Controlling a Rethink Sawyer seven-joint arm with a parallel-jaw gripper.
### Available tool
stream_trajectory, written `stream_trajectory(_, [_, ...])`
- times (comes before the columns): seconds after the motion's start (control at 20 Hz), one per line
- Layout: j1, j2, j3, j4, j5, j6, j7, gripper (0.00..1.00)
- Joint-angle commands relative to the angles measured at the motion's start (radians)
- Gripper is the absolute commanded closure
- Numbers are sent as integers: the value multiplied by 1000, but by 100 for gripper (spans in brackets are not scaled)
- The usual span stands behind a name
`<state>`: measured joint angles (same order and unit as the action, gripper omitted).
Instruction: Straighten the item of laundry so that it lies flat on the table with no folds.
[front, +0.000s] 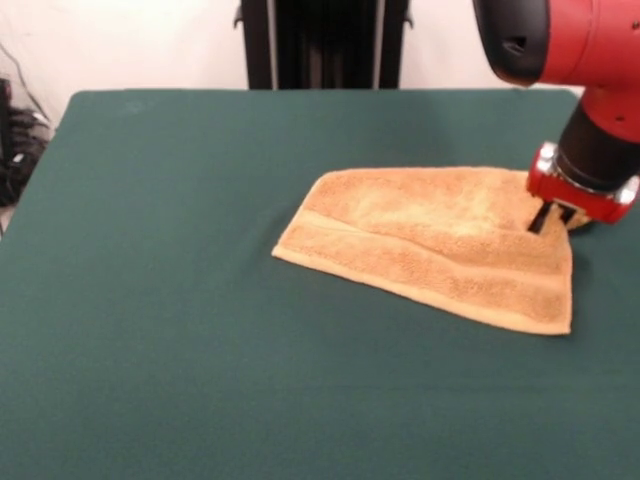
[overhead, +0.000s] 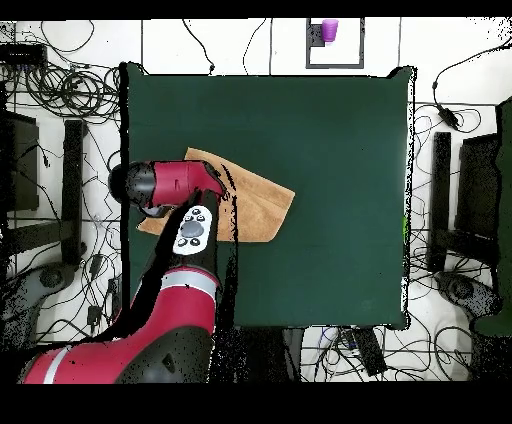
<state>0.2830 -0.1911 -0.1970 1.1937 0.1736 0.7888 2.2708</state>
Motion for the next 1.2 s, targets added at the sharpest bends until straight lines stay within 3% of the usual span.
stream_trajectory(0.05, [-55, 139, -135, -47, -98, -209, 200, 100])
stream_trajectory(0.6, [-63, 175, -221, -118, -109, -211, 215, 100])
stream_trajectory(1.2, [-125, 156, -202, -111, -119, -306, 138, 100])
